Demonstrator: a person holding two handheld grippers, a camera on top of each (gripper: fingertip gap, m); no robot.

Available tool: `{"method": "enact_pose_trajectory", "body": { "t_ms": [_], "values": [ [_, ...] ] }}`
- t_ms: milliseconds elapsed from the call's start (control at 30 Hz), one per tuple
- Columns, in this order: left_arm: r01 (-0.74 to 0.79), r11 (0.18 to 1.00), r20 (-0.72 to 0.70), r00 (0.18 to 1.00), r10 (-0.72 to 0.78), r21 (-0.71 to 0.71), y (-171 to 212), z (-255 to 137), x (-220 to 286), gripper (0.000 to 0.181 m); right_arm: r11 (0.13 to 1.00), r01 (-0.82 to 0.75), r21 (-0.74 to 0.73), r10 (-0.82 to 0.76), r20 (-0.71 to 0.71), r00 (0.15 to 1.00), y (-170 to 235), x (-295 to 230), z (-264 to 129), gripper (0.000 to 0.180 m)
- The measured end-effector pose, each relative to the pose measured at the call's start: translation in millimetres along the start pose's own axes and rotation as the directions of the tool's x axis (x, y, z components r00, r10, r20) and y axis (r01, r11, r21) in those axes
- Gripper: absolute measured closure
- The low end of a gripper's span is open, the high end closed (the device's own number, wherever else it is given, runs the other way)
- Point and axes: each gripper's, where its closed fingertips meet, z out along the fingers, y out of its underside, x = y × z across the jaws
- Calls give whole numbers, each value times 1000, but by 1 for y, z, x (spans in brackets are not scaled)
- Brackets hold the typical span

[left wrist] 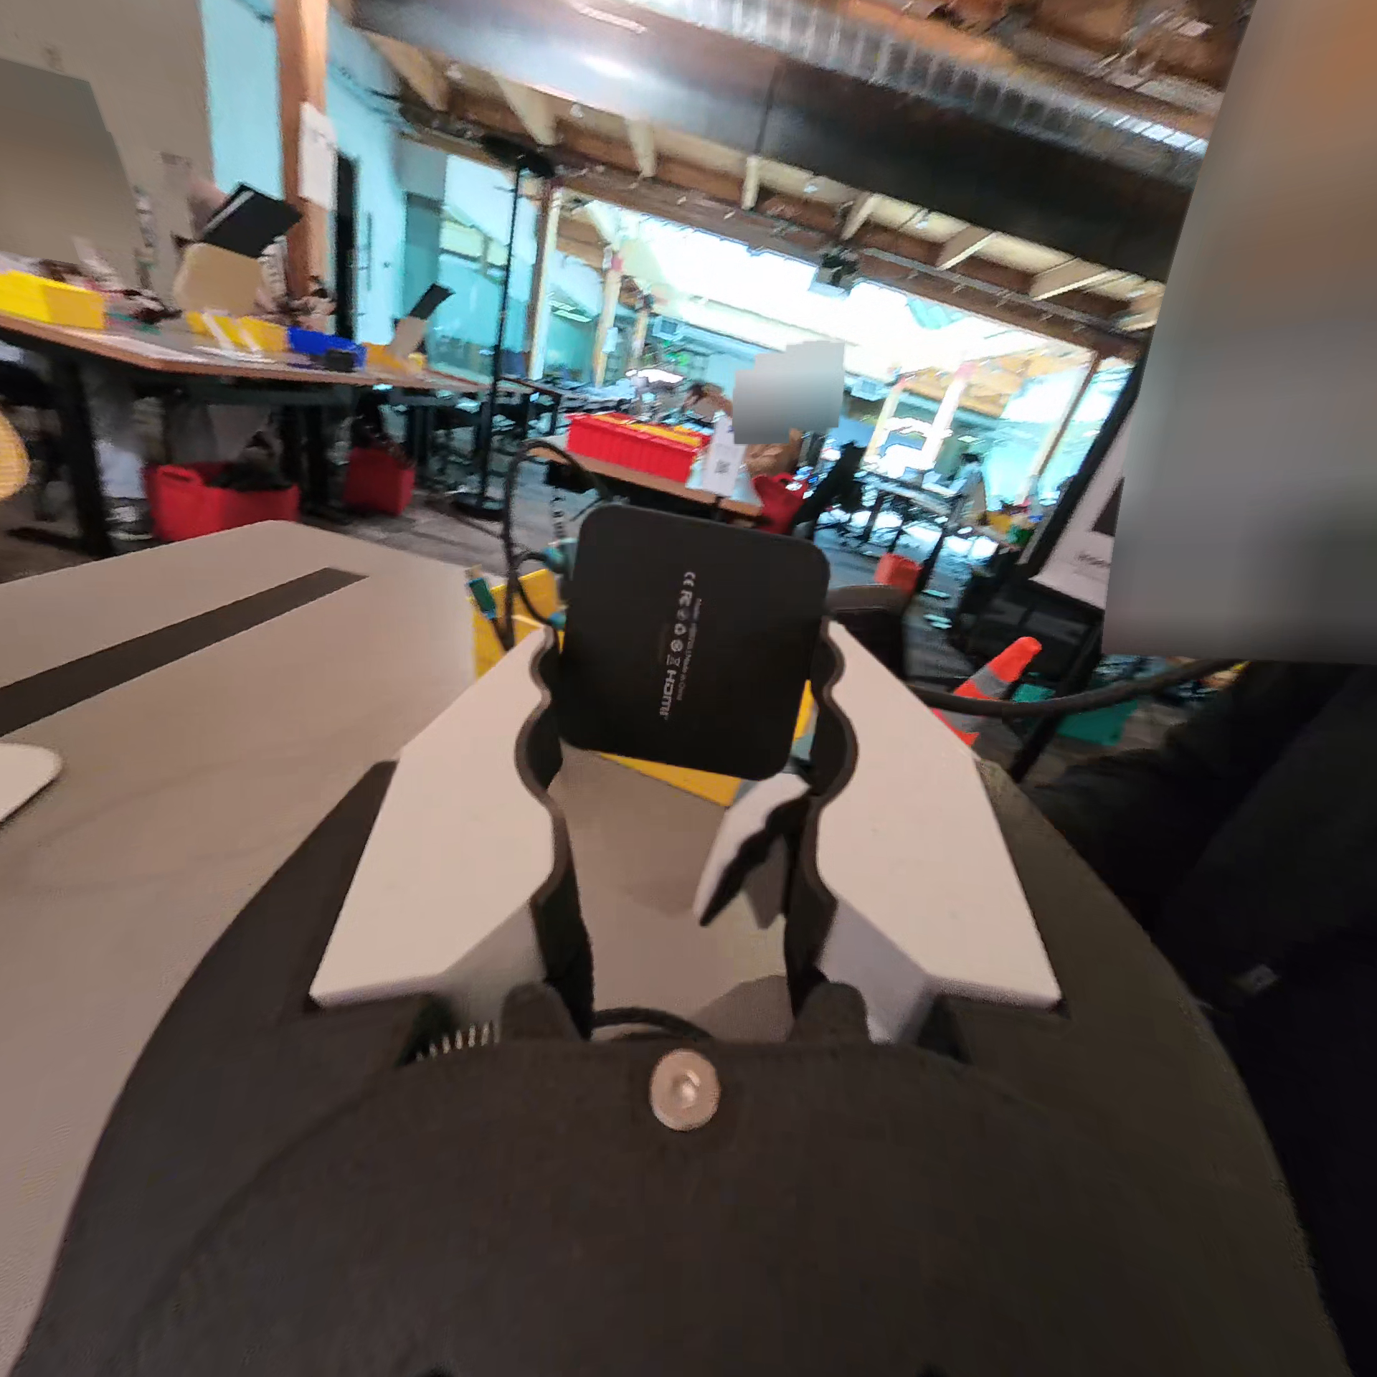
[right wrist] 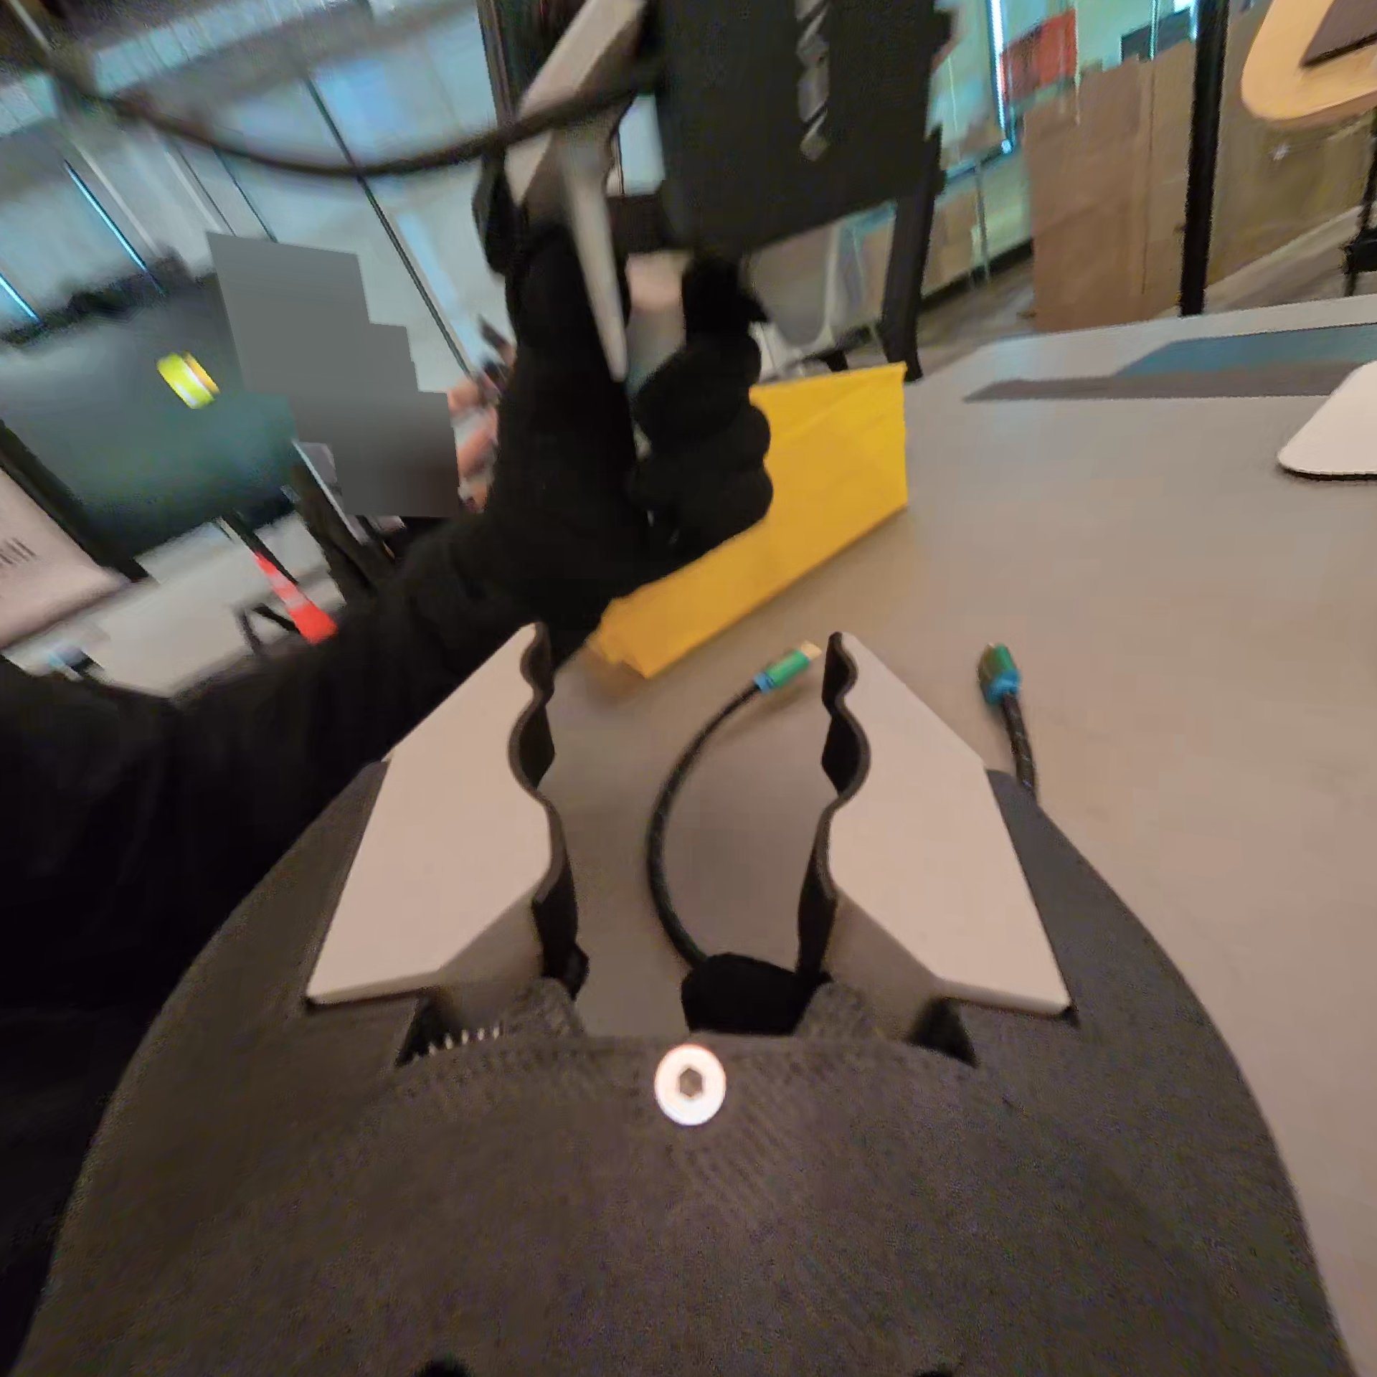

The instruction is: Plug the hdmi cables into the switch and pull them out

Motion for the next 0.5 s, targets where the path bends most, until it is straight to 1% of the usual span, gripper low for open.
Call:
{"method": "enact_pose_trajectory", "body": {
  "t_ms": [67,133,167,267,367,400,467,500],
  "values": [
    [23,999,-77,997,-20,37,-4,-1,14,116,981,-154,115,144,90,985,-21,-1,-1,108],
    [56,994,-150,988,-42,92,-11,-3,27,116,932,-308,192,267,211,940,-39,-2,-1,106],
    [77,989,-189,981,-53,122,-15,-4,33,116,908,-360,217,301,262,917,-47,-2,0,106],
    [113,980,-278,958,-64,164,-18,-3,50,116,871,-434,230,321,401,858,-68,-14,6,108],
    [134,972,-351,935,-59,195,-22,-1,66,116,861,-454,230,306,479,823,-87,-23,13,110],
    [142,968,-373,926,-57,205,-23,0,71,116,849,-478,225,311,518,797,-92,-26,14,112],
    [156,963,-412,910,-54,220,-24,2,79,115,810,-551,202,334,613,716,-101,-31,13,115],
    [164,960,-428,902,-52,229,-25,2,82,115,795,-574,195,330,656,679,-105,-34,10,120]
  ]
}}
